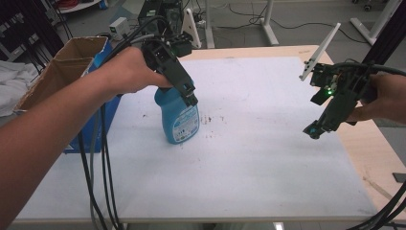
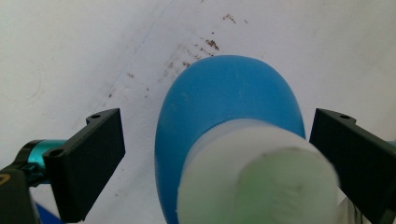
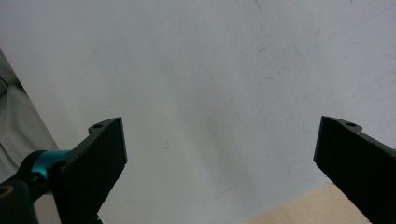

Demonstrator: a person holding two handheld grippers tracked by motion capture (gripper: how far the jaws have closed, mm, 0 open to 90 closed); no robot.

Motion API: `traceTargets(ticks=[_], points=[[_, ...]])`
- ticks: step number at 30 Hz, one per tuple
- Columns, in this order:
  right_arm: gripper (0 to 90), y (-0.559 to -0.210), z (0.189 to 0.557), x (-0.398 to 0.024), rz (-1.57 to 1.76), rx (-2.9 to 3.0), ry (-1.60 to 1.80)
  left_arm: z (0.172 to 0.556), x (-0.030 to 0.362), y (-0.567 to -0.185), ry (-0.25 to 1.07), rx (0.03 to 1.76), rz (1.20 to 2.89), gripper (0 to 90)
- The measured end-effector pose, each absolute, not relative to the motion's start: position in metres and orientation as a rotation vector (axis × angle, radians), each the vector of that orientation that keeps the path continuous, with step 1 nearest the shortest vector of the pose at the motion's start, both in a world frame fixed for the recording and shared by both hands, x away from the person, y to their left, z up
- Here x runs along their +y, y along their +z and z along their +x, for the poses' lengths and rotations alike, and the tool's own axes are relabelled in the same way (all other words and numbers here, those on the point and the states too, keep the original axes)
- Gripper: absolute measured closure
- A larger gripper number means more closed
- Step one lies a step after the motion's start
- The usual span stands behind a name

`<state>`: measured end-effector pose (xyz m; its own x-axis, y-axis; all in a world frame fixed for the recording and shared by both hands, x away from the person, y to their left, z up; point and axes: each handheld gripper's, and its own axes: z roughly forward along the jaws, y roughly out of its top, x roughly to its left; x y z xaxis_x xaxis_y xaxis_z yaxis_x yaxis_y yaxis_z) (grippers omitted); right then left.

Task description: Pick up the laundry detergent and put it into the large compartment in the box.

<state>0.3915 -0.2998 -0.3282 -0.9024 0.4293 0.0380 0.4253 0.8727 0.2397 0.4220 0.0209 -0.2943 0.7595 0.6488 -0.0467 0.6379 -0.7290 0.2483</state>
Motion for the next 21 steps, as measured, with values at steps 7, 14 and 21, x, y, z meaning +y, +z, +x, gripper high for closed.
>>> traceTargets(ticks=[7,14,21], points=[[1.7,-0.3295,0.3927,-0.2998,0.694,3.029,0.381,0.423,0.0213,-0.2959,0.051,0.998,2.713,12.4],[1.6,-0.3299,0.3924,-0.2977,0.685,3.032,0.378,0.4232,0.0226,-0.2959,0.043,1.009,2.71,17.0],[1.7,-0.3299,0.3929,-0.2977,0.682,3.033,0.382,0.4242,0.021,-0.2964,0.036,1.004,2.714,20.1]])
